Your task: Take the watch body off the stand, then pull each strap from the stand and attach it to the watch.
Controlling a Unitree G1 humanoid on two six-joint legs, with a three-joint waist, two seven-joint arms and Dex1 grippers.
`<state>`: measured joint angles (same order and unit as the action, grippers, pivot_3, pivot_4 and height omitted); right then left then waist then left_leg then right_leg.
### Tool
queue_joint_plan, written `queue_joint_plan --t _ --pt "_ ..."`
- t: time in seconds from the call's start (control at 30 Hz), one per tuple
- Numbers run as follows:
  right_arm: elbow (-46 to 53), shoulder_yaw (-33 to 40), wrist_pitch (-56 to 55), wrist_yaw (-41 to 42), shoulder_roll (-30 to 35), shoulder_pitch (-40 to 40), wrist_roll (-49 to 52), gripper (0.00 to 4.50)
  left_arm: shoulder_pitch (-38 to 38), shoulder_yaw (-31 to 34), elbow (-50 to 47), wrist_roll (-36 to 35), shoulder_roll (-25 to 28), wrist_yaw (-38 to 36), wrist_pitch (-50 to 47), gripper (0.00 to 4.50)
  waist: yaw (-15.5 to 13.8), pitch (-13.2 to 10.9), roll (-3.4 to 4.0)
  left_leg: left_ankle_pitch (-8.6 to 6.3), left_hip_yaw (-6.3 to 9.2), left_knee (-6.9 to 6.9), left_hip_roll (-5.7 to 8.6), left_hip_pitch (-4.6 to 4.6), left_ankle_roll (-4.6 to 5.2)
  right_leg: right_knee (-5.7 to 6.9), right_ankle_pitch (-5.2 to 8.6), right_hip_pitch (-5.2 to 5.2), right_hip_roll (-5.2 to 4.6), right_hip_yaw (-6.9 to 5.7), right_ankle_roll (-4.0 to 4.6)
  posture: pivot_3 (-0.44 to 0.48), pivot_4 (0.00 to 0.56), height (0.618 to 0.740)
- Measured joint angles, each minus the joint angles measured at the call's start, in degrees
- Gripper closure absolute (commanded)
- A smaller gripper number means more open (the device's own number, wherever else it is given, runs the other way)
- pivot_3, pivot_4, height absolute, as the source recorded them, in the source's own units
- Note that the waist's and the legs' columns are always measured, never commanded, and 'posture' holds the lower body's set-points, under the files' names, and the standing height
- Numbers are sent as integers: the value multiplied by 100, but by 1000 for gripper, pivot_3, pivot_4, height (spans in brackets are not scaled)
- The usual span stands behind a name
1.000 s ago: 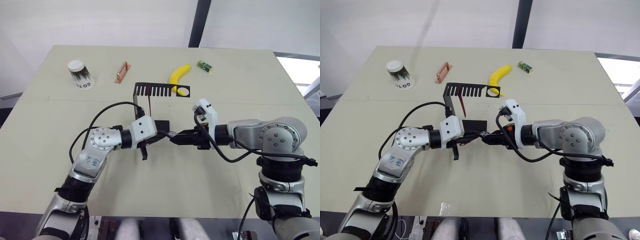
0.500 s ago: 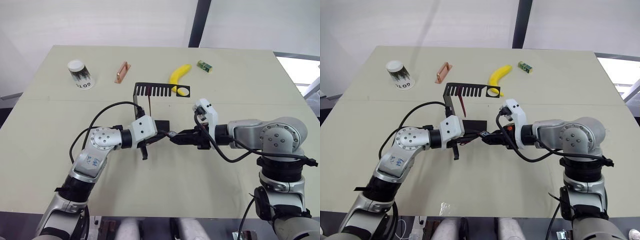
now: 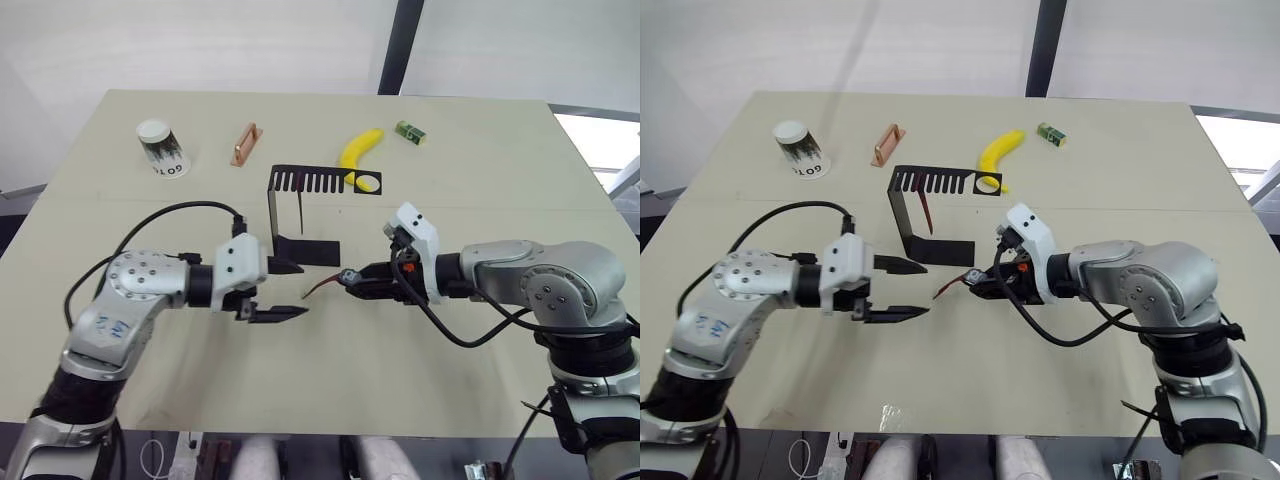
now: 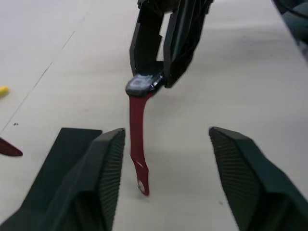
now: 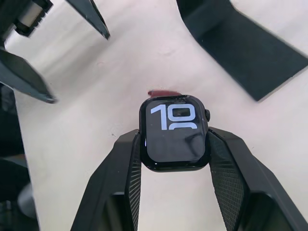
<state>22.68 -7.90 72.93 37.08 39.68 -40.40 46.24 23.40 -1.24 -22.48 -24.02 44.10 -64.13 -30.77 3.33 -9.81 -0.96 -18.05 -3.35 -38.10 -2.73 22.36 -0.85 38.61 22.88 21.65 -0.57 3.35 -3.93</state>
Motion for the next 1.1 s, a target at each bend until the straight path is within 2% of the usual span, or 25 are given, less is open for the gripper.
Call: queue_joint_plan --t 0.17,0.37,0.47,0.9,1.1 --pt "313 -632 -1883 1075 644 606 -965 2983 18 258 82 -524 345 -352 -246 84 -16 -1 -2 -1 2 0 2 1 2 -8 0 -3 0 -1 0 0 150 740" --pt "317 -860 -3752 1787 883 1050 -2017 2983 122 180 147 -519 321 -405 -90 84 -6 -2 -2 -1 1 -2 1 -1 2 -5 0 -5 3 -1 0 0 150 740" --pt "258 -872 -4275 1978 905 1144 -2374 2983 105 19 155 -449 323 -456 126 84 -3 -2 -2 -1 0 -3 0 -2 1 -3 0 -5 3 -1 0 0 150 740" --pt "129 -873 -4927 2243 790 1282 -2923 2983 107 -36 304 -346 346 -468 389 84 -7 -2 -2 -1 1 -9 0 -4 1 8 0 -5 2 -1 0 0 150 740" --pt "60 -859 -4650 2244 401 1246 -2702 2983 -302 350 349 -382 708 -545 411 84 22 -2 -2 -1 1 -9 -2 -7 1 13 0 -3 2 0 0 0 150 740"
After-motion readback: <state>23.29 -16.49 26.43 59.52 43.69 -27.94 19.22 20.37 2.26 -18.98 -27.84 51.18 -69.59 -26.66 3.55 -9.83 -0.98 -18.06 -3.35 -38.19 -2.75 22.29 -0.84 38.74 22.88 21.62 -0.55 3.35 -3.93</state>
